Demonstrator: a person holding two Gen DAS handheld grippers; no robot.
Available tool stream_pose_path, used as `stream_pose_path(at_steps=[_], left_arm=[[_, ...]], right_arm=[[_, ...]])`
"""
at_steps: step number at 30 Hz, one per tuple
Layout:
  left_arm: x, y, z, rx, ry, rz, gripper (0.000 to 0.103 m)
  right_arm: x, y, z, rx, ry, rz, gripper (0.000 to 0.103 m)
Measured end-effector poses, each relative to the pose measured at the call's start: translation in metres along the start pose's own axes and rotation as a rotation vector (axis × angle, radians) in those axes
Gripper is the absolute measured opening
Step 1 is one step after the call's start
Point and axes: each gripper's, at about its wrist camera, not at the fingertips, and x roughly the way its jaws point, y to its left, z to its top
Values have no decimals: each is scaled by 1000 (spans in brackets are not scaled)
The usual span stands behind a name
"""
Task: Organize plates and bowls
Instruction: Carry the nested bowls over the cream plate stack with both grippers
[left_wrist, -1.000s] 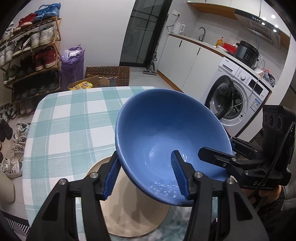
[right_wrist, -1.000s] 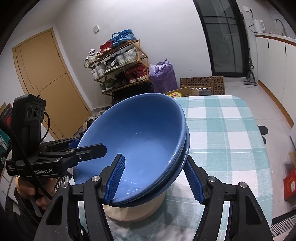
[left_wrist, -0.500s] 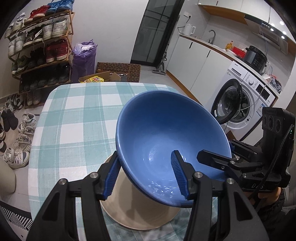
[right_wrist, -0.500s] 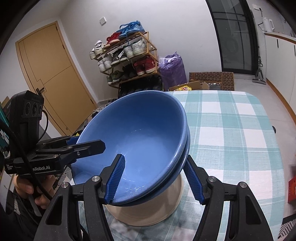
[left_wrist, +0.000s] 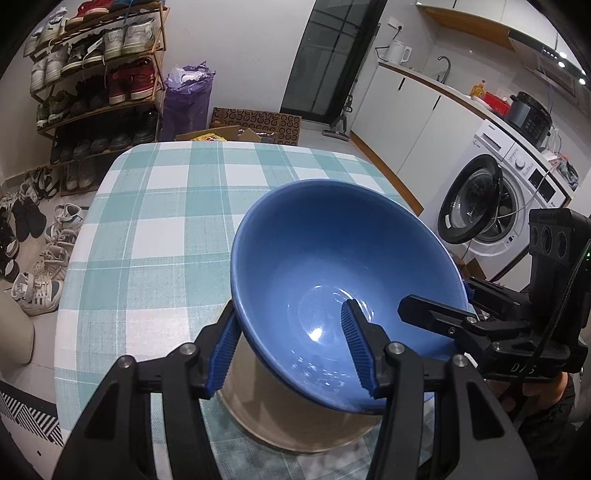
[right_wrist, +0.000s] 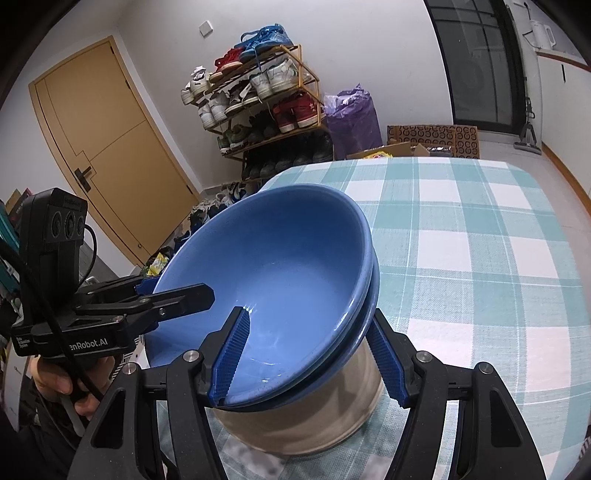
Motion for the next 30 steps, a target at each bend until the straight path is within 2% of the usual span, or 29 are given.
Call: stream_pose_path(at_steps=[15, 30], left_arm=[[15, 17, -10, -32, 13, 19, 54], [26, 15, -6, 2, 10, 34, 54]], right_arm=[[27, -1, 0, -5, 45, 28, 67], [33, -7, -3, -26, 46, 3, 67]])
